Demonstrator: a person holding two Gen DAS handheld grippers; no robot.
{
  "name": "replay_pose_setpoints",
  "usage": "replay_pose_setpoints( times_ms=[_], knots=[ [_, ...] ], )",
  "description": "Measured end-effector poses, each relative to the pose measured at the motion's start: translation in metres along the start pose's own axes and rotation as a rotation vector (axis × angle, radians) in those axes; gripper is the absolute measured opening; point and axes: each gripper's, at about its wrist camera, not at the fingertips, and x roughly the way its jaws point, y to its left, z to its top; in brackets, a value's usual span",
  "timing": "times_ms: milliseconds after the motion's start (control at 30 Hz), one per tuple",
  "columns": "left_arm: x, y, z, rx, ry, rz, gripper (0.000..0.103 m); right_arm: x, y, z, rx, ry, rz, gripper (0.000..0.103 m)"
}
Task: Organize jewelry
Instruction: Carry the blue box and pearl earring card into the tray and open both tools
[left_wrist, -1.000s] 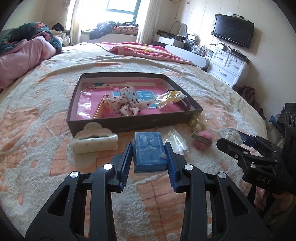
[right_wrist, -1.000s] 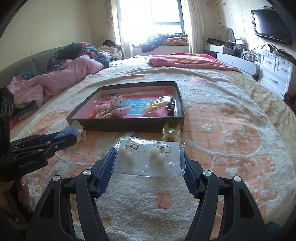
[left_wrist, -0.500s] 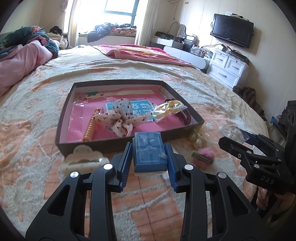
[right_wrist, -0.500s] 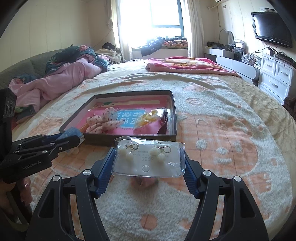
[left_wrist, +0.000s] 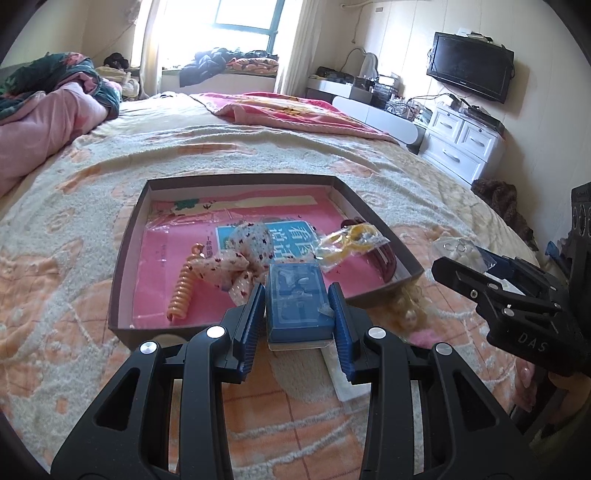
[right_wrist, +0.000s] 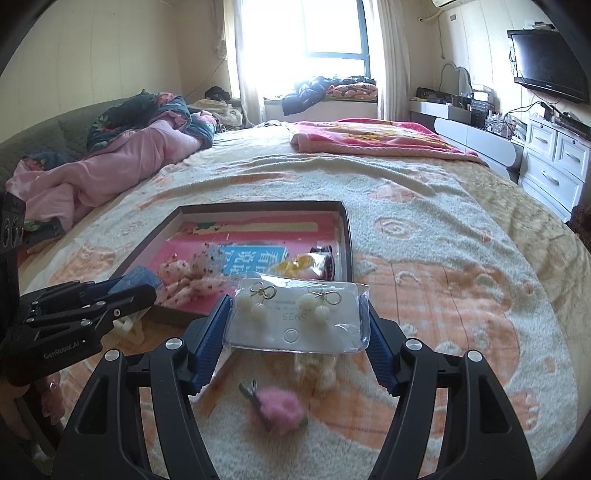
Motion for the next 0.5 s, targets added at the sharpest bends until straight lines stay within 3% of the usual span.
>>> replay_pose_setpoints(
  times_ms=[500],
  knots=[
    [0.021,0.016,0.019,-0.009,0.000,0.041,0.027,0.030,-0.002,0.016,-0.009,0.003,0.008,0.065]
  ],
)
